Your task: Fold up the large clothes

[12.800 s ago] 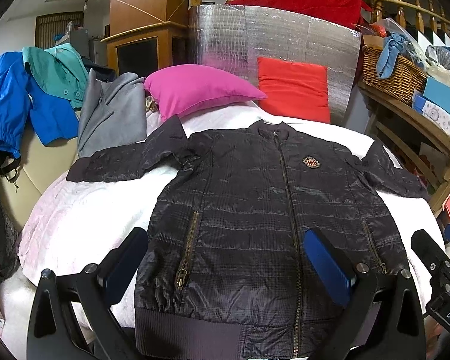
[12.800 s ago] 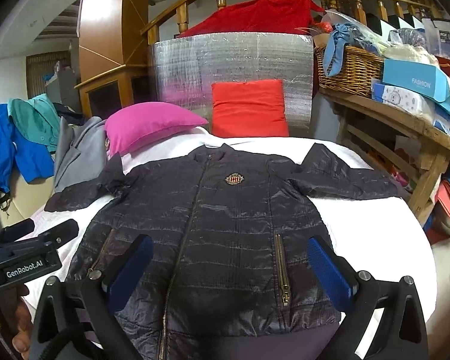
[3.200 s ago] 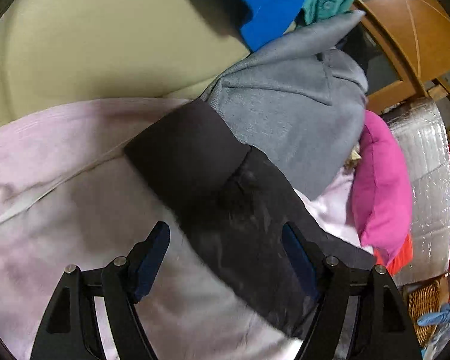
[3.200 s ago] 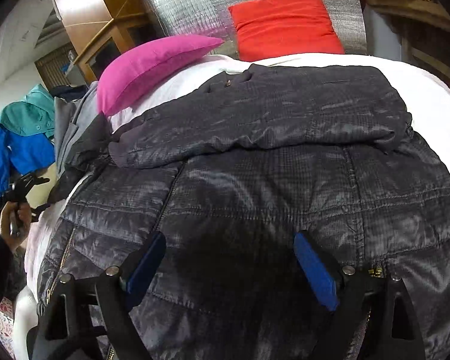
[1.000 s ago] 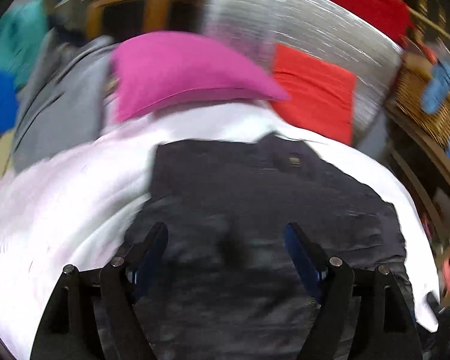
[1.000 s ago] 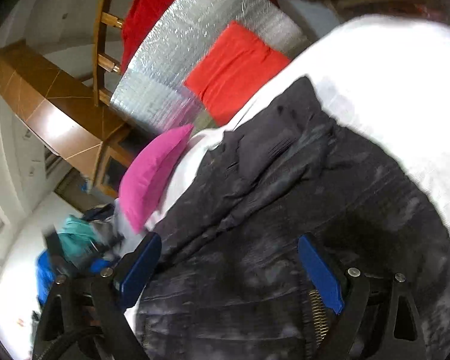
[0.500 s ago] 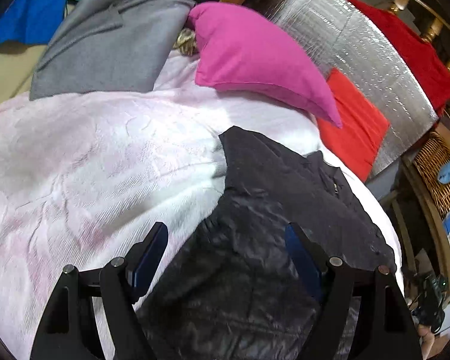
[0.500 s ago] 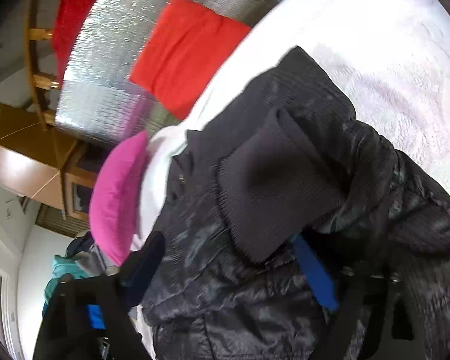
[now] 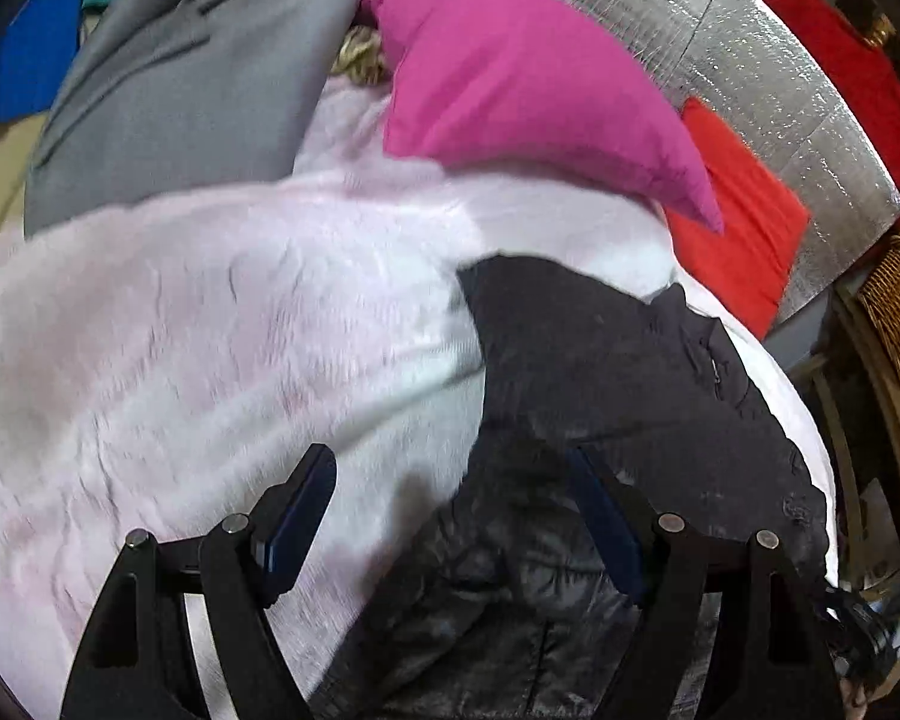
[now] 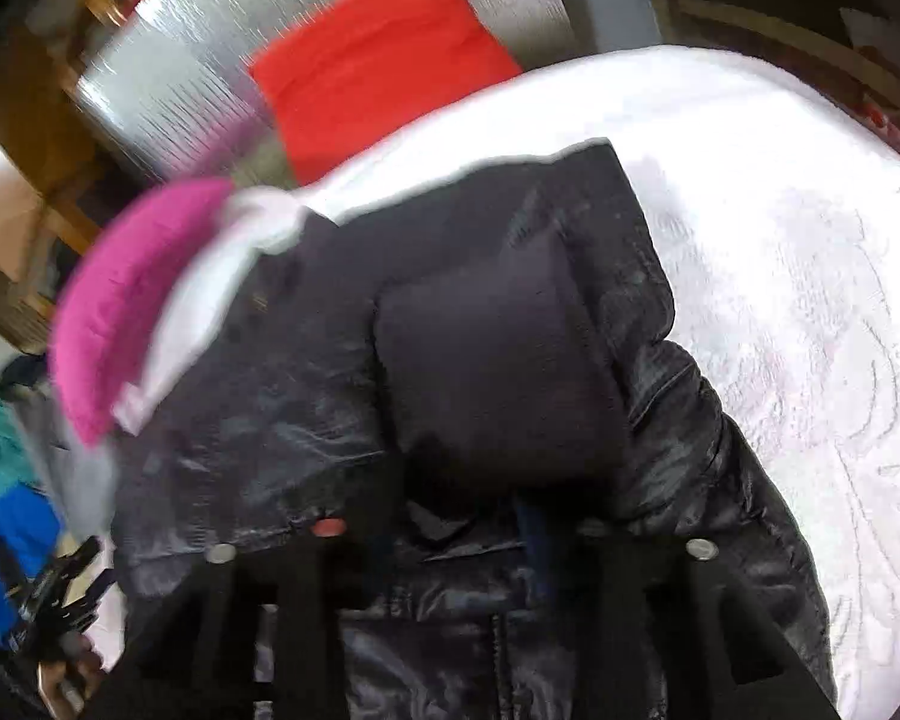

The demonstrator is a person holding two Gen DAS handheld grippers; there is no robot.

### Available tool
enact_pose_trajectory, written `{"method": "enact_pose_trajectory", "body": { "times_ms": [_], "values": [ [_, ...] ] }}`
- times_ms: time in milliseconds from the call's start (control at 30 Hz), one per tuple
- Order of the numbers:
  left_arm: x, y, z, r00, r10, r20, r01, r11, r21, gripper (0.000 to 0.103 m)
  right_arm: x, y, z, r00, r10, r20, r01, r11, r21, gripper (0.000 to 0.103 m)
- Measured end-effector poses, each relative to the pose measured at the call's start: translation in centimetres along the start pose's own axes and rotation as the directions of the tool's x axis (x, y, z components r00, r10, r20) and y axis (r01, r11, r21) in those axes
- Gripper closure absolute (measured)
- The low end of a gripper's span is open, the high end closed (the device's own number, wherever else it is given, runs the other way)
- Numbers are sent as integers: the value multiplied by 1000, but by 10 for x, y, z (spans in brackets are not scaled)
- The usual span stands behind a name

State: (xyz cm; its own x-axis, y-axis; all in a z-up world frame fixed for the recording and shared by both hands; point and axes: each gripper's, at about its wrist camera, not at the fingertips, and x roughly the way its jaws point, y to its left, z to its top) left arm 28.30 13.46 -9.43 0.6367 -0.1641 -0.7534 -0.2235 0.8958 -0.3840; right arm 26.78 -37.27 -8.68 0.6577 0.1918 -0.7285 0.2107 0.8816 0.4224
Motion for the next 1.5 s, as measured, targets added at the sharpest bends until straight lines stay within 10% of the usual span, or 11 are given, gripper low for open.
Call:
{"method": "enact_pose_trajectory", "body": {
  "times_ms": [233,500,567,700,867,1000,1100,1200,1500],
  "values": [
    [23,-3,40,999,-27,-34,27,1000,-3,23,-69,38,-8,975,128,181,-115,990,-81,34],
    [87,-28,63,984,-30,-177,43,996,72,23,34,103,-23,992,86,-89,-113,919,-379,35],
    [93,-32,67,987,-45,-151,60,993,101,80,60,91,-31,985,38,-169,-102,915,-391,35],
    [90,-49,81,994,-45,-95,62,980,187,91,57,85,-26,983,34,-179,-106,903,-416,36],
    [122,-37,82,987,153,-44,-137,957,254,98,52,85,-31,986,25,-165,-94,901,-424,36],
    [102,-11,92,994,104,-41,-99,988,118,98,56,86,-28,985,35,-171,-104,904,-415,35],
    [59,-19,83,997,71,35,-76,978,195,90,56,84,-27,985,49,-162,-112,908,-403,35],
    [17,-36,57,996,21,87,-41,969,244,44,60,85,-29,986,67,-153,-123,912,-390,32],
    [65,-51,4,986,152,-75,-128,958,256,39,52,95,-26,981,26,-192,-102,912,-397,26]
  ]
}}
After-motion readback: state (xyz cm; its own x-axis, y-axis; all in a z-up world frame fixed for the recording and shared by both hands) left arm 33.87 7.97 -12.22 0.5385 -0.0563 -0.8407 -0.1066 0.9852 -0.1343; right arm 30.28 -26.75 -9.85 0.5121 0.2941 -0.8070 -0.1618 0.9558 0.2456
